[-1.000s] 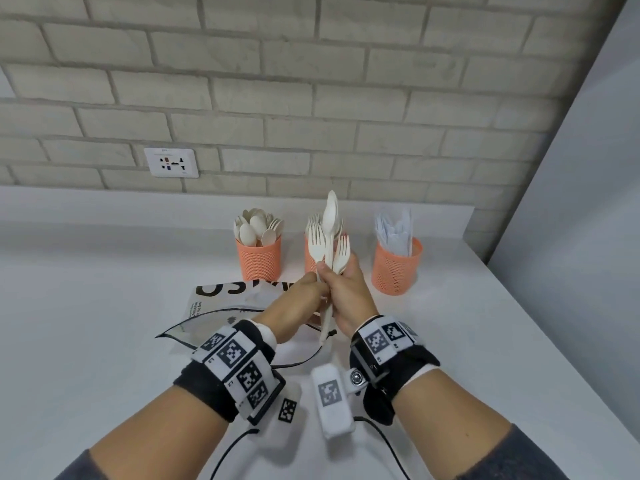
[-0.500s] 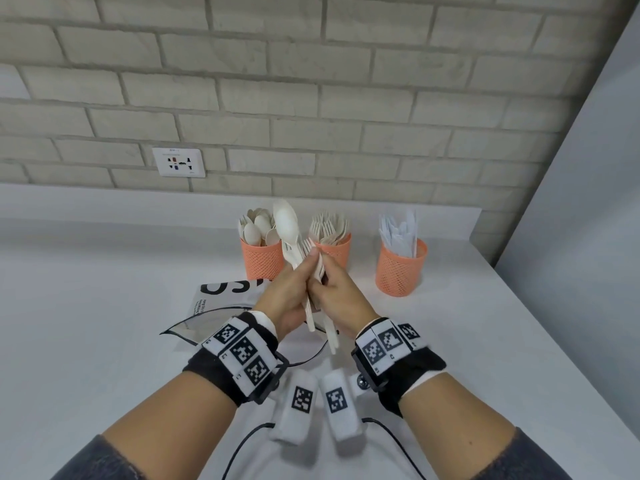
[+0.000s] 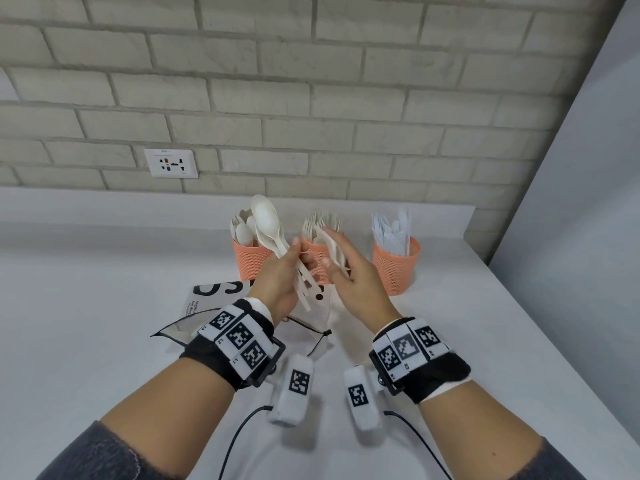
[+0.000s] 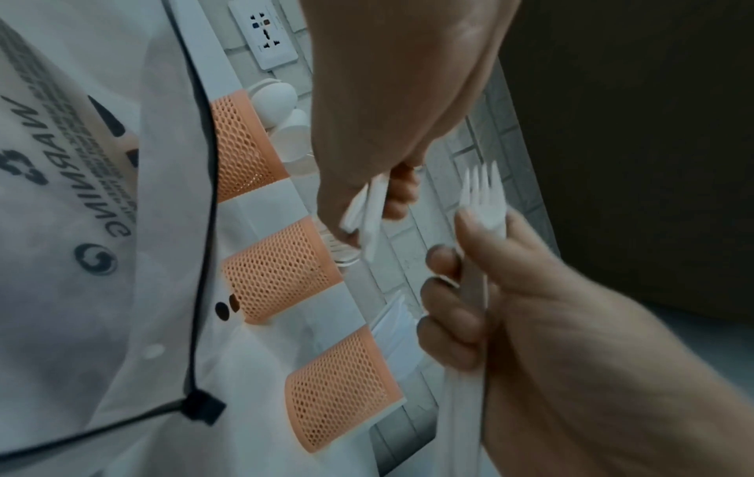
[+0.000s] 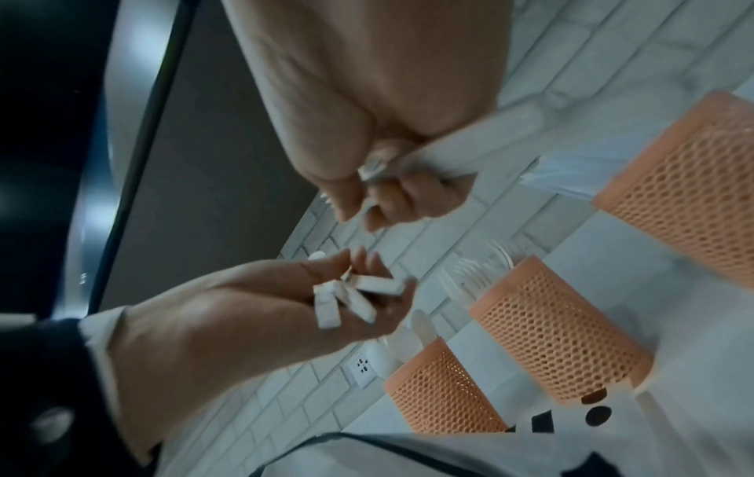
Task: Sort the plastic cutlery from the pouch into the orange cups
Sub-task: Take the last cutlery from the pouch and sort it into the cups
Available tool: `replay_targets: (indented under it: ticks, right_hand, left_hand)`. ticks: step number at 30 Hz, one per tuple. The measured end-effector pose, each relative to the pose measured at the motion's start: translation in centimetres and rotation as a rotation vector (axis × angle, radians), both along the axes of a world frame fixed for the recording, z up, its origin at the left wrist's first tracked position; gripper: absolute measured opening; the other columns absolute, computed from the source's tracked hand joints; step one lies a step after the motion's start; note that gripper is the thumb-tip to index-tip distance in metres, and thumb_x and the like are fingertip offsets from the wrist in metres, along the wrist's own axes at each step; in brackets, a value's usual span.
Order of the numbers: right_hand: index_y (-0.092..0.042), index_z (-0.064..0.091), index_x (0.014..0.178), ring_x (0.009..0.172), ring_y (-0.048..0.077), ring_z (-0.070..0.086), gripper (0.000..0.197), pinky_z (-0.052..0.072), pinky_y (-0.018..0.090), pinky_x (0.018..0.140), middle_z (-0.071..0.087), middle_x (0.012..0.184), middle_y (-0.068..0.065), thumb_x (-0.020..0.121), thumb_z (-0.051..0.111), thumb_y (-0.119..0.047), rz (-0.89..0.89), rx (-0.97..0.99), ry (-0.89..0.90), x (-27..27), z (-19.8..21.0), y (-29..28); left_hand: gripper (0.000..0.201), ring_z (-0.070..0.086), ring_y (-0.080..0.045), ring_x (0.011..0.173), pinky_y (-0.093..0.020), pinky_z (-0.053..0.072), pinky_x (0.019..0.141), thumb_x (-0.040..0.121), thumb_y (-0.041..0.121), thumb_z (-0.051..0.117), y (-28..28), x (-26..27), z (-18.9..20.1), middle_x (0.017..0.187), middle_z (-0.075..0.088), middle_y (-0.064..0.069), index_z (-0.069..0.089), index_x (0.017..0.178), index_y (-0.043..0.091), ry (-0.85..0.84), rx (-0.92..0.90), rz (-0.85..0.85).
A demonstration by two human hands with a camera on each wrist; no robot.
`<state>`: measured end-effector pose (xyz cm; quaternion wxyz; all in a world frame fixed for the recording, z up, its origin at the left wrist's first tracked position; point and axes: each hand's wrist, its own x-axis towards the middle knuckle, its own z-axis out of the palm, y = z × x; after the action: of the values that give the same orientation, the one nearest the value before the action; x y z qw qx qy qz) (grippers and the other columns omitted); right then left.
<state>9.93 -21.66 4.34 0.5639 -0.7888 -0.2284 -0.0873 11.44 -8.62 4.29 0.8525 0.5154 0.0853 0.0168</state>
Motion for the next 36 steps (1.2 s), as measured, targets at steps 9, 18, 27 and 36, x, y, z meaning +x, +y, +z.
replay_targets:
  ticks: [9,18,27,36]
  right_hand:
    - [-0.017,0.058,0.116,0.084,0.023,0.066,0.036,0.054,0.03,0.074,0.069,0.094,0.012,0.082,0.064,-0.007,-0.041,-0.017,0.106,0.4,0.0,0.1]
    - [-0.017,0.049,0.123,0.062,0.009,0.05,0.041,0.046,0.024,0.06,0.055,0.076,-0.003,0.087,0.046,0.004,-0.006,0.065,0.291,2.0,1.1,-4.4]
    - [-0.024,0.053,0.093,0.05,0.009,0.035,0.022,0.031,0.023,0.054,0.042,0.063,-0.002,0.094,0.042,-0.005,-0.18,0.475,0.2,7.4,4.2,-8.1]
    - [-0.015,0.041,0.108,0.071,0.008,0.051,0.012,0.045,0.022,0.079,0.047,0.078,-0.003,0.098,0.038,-0.009,-0.113,0.436,0.065,11.4,3.8,-0.2]
  left_hand:
    - [0.045,0.056,-0.021,0.068,-0.032,0.043,0.065,0.097,0.041,0.029,-2.0,-0.5,1.4,0.071,0.054,-0.008,0.055,0.103,0.005,-0.054,-0.008,-0.233]
    - [0.016,0.028,-0.012,0.055,-0.027,0.026,0.059,0.09,0.017,0.036,-2.2,0.2,1.1,0.064,0.03,0.0,0.051,0.085,0.012,0.018,0.039,-0.237]
    - [0.021,0.04,-0.009,0.051,-0.021,0.037,0.053,0.099,0.016,0.038,-3.3,1.6,0.9,0.06,0.041,0.003,0.048,0.081,0.013,0.011,0.002,-0.19]
    - [0.017,0.045,-0.007,0.051,-0.022,0.042,0.055,0.099,0.011,0.04,-0.1,2.5,1.0,0.063,0.045,0.002,0.049,0.086,0.013,-0.065,0.064,-0.125]
